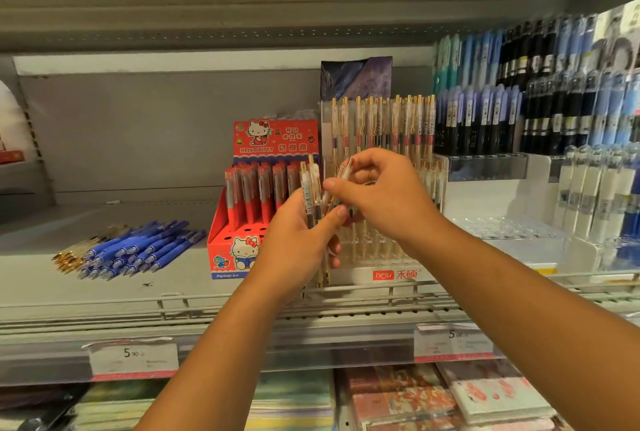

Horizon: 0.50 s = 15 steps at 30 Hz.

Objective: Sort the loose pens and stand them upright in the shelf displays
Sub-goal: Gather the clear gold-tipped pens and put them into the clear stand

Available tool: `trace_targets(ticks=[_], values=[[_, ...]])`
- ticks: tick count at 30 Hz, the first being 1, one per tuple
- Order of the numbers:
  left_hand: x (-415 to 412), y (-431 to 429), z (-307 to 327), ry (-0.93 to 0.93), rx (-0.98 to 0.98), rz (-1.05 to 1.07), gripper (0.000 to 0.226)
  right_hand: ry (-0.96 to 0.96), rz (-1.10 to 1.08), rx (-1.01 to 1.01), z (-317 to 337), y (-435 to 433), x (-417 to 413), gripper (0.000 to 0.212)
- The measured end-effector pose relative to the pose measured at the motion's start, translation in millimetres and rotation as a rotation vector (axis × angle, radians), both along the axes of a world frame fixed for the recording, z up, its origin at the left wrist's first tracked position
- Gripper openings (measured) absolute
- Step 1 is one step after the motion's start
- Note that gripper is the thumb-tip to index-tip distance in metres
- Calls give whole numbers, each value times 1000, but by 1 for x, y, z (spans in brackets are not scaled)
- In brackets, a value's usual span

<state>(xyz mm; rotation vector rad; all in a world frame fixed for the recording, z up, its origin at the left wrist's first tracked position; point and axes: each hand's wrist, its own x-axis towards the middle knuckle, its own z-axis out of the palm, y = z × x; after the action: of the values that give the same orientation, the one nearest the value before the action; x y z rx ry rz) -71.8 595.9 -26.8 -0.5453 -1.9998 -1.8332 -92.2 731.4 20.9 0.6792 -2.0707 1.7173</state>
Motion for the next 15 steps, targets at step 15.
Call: trace_targets(ticks=[15], values=[[2, 4, 3, -57, 168, 40, 8, -103, 18, -249, 2, 19, -8, 16]])
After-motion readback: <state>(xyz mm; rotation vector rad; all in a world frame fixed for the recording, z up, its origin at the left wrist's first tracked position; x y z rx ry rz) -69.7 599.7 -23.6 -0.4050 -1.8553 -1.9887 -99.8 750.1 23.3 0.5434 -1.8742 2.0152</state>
